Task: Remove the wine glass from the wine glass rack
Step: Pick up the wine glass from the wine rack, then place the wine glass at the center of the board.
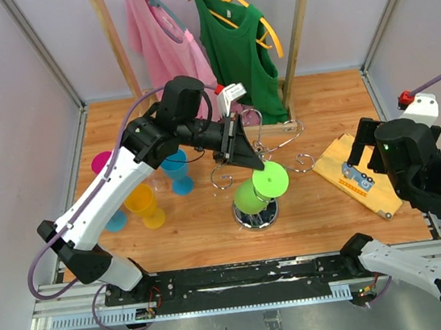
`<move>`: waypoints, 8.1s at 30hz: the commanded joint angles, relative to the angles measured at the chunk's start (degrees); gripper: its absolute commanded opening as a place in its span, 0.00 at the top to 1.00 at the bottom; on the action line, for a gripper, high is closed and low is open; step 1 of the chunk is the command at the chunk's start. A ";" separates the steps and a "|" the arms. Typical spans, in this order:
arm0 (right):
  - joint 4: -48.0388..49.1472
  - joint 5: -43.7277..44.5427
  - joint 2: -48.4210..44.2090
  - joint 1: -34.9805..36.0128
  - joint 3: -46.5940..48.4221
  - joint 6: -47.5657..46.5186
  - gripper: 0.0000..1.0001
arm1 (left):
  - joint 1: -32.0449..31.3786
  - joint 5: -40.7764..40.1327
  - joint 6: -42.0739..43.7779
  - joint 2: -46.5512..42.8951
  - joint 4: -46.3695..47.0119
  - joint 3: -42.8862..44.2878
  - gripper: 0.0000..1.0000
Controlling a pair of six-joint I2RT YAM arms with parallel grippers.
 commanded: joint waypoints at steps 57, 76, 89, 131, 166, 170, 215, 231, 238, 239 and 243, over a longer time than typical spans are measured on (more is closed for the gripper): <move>-2.48 0.85 0.10 -1.68 0.81 2.16 0.02 | -0.01 11.85 -9.58 5.17 13.22 0.69 1.00; -3.52 1.51 -0.73 -1.62 1.00 2.77 0.01 | -0.10 14.16 -12.33 8.27 16.29 1.02 1.00; -3.98 1.70 -0.92 -1.68 1.17 3.03 0.01 | -0.36 16.33 -14.05 10.43 18.48 2.36 1.00; -5.11 2.33 0.09 -1.65 1.97 3.28 0.02 | -0.62 21.05 -31.93 10.27 42.40 -6.65 1.00; -5.21 2.01 -1.35 -1.62 1.47 4.08 0.01 | -4.00 18.89 -24.70 11.39 33.55 0.13 1.00; -5.43 2.04 -1.33 -1.64 1.62 4.18 0.01 | -4.69 18.99 -24.64 11.73 33.57 0.66 1.00; -7.60 4.84 3.29 -1.63 9.91 2.05 0.01 | -5.75 23.12 -34.81 14.75 52.35 18.03 1.00; 6.99 -9.10 17.99 -1.68 26.35 -10.19 0.00 | 16.60 17.98 -33.54 10.17 62.75 24.20 1.00; 14.33 -24.89 25.20 -1.60 34.96 -11.42 0.02 | 25.44 13.75 -26.02 3.91 54.88 17.58 1.00; 16.27 -27.40 25.79 -1.68 35.00 -11.25 0.02 | 26.53 13.34 -25.06 2.68 53.79 16.04 1.00; 26.34 -37.86 26.90 -1.63 32.88 -9.57 0.01 | 29.64 12.35 -19.70 -1.47 47.97 12.24 1.00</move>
